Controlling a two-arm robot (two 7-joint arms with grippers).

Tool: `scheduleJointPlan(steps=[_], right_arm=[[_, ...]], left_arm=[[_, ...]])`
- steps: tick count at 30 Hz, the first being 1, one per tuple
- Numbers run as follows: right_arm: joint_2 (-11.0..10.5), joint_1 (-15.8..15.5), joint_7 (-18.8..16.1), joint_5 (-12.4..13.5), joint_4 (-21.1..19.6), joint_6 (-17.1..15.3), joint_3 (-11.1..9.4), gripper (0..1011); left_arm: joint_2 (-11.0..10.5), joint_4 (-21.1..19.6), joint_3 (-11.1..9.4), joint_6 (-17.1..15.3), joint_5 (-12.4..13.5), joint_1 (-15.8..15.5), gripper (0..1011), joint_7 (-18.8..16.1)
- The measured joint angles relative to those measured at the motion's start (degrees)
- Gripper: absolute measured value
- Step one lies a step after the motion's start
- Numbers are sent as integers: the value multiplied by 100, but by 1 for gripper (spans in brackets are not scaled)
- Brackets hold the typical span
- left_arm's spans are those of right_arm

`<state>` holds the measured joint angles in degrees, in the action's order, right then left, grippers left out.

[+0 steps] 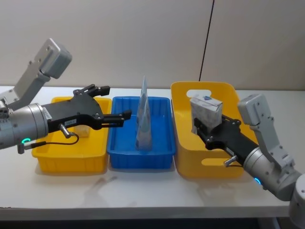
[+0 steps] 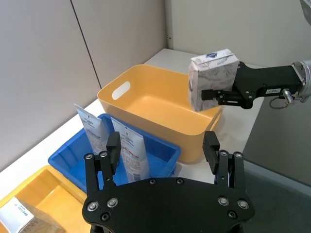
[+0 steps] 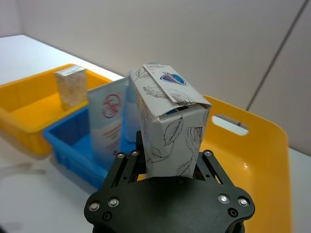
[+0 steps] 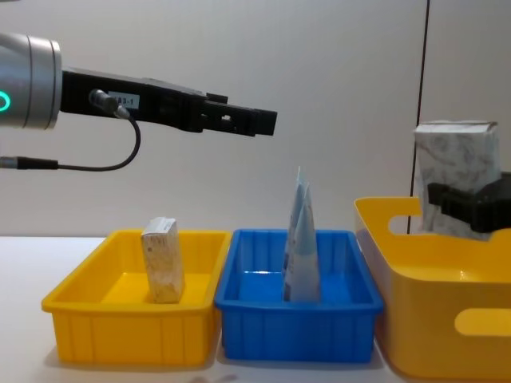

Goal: Bimanual collaborative sorting of washing and personal care products

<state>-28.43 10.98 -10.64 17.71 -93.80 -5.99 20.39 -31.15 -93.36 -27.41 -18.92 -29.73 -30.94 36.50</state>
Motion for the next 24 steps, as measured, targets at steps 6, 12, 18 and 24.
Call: scheduleJointPlan(steps=[6,12,18,24], right_arm=[[220,-27,518,-169,-7,-217,-83,357],[460,-6,1008,-340,32,-442,-147,357],[734,86,1498,-521,155,-690,-193,357],[992,222,1946,-701,327,-917,-217,357]], left_arm=[[0,-18,11,-48,0,3,1001,-62],[0,-27,17,-75,-1,6,1001,-98],[0,-34,20,-92,0,7,1001,-121],[0,-38,24,-102,0,7,1001,-136]])
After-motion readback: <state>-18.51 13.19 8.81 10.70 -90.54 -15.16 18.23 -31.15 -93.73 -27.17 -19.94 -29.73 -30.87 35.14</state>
